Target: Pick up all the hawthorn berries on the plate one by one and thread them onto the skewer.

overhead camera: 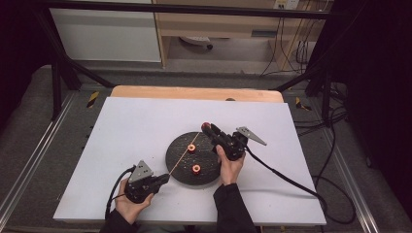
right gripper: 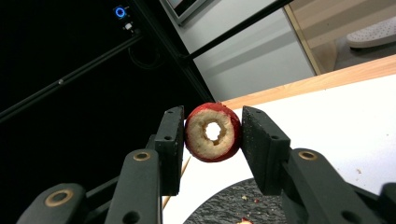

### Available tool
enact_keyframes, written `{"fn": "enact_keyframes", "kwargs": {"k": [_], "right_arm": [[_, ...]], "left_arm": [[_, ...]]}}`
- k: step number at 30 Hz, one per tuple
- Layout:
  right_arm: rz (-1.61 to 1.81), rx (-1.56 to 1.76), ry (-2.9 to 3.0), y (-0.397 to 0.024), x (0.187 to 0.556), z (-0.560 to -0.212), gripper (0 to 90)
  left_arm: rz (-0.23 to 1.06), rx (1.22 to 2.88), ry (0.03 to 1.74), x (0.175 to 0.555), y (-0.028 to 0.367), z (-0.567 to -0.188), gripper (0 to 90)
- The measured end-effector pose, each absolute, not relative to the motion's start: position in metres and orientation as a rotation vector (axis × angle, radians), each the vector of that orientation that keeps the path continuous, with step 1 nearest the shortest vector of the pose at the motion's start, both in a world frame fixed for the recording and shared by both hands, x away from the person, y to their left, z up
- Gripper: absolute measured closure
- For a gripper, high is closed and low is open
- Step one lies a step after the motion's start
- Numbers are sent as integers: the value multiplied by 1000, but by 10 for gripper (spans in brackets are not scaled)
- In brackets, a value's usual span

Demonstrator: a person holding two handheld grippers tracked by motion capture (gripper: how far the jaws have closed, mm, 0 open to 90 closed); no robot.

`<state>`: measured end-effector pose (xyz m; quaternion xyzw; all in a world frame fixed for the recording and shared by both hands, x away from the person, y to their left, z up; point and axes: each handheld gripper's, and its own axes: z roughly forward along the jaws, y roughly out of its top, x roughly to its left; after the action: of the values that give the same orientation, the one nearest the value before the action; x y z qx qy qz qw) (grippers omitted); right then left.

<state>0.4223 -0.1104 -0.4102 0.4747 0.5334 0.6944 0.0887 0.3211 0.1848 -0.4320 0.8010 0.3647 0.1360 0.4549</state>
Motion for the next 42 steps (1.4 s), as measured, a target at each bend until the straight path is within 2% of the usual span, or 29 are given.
{"fn": "enact_keyframes", "kwargs": {"k": [42], "right_arm": [[2081,1343,1594,-106,417,-416,613]], "left_arm": [[317,1919,933,325,162,-429,884]]}}
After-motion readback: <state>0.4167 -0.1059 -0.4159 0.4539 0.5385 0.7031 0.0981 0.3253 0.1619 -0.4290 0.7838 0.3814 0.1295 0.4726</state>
